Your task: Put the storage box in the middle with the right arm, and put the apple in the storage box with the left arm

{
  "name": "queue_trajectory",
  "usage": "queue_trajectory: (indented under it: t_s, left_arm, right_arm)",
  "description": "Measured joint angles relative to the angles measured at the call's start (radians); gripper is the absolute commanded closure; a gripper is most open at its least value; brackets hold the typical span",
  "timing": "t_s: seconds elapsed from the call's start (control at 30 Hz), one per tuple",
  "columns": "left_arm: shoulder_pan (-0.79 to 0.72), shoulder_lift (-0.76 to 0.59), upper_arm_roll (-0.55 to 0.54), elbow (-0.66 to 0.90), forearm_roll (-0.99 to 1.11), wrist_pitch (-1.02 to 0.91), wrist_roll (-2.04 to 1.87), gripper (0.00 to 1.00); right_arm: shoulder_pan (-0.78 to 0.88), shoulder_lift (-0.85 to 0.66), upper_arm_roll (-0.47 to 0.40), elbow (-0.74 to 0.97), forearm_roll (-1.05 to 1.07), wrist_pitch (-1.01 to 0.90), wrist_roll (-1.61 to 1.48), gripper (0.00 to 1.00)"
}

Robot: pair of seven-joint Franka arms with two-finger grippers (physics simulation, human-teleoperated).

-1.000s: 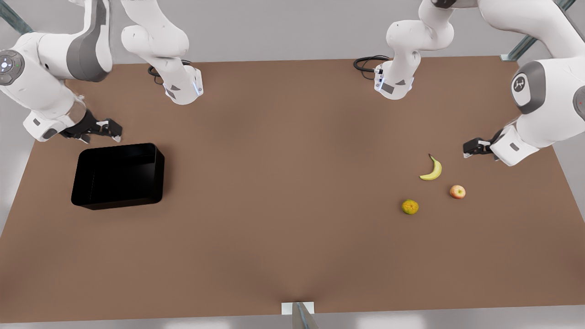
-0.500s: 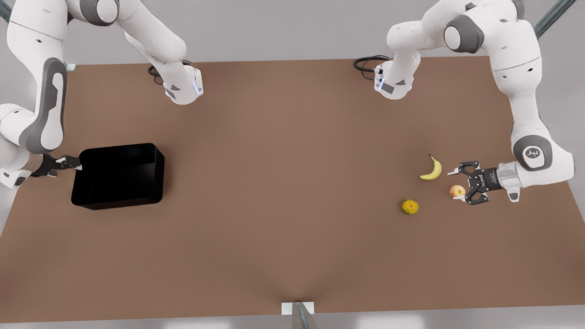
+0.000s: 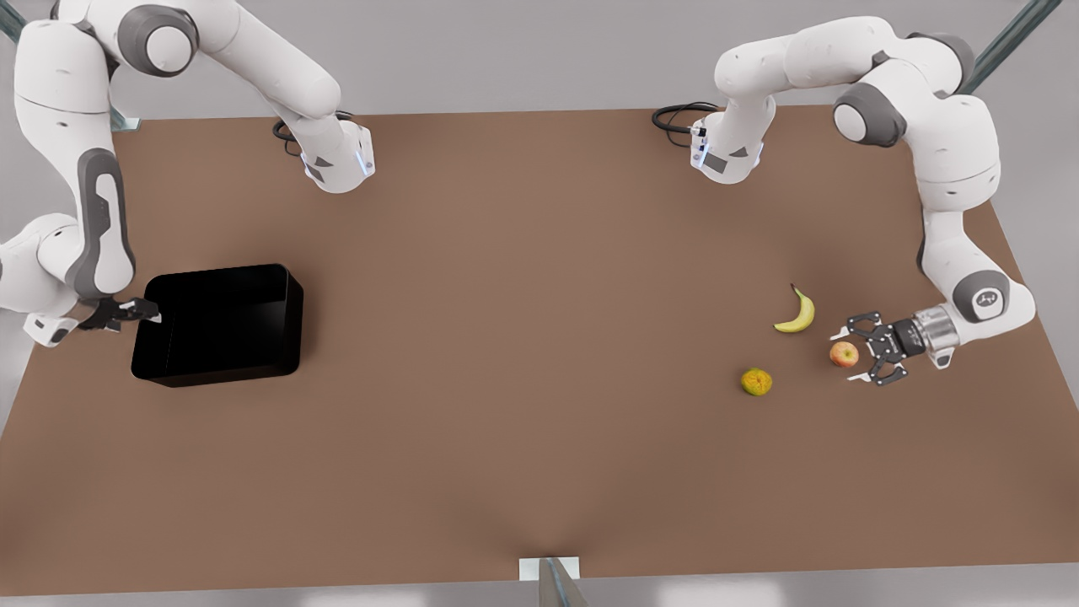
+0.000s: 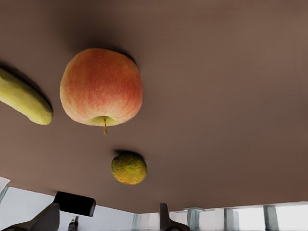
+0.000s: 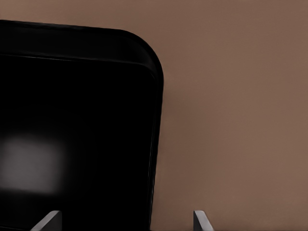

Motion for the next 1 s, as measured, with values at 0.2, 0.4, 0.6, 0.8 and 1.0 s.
queue_trajectory:
  t_s: [0.2, 0.4, 0.6, 0.8, 1.0]
  left_arm:
    - [0.03, 0.053, 0.001, 0.001, -0.034, -0.002, 0.057, 0.0]
    - [0.046, 0.056, 0.004, 0.03, -0.049, -0.061, 0.083, 0.0]
    - [0.046, 0.088, 0.008, 0.006, -0.045, -0.1, 0.121, 0.0]
    - [0.068, 0.14, 0.037, 0.024, -0.05, -0.099, 0.177, 0.0]
    - [0.068, 0.159, 0.024, 0.026, -0.06, -0.068, 0.192, 0.0]
  right_arm:
    - [0.002, 0.064, 0.0, -0.001, 0.0, 0.049, 0.019, 0.0]
    - [-0.002, 0.092, -0.016, 0.005, -0.021, 0.052, 0.021, 0.0]
    - [-0.003, 0.088, -0.018, 0.002, -0.022, 0.042, 0.02, 0.51]
    - [0.0, 0.104, -0.017, 0.01, -0.021, 0.049, 0.02, 0.75]
    - [-0.001, 0.101, -0.017, 0.012, -0.014, 0.044, 0.02, 0.79]
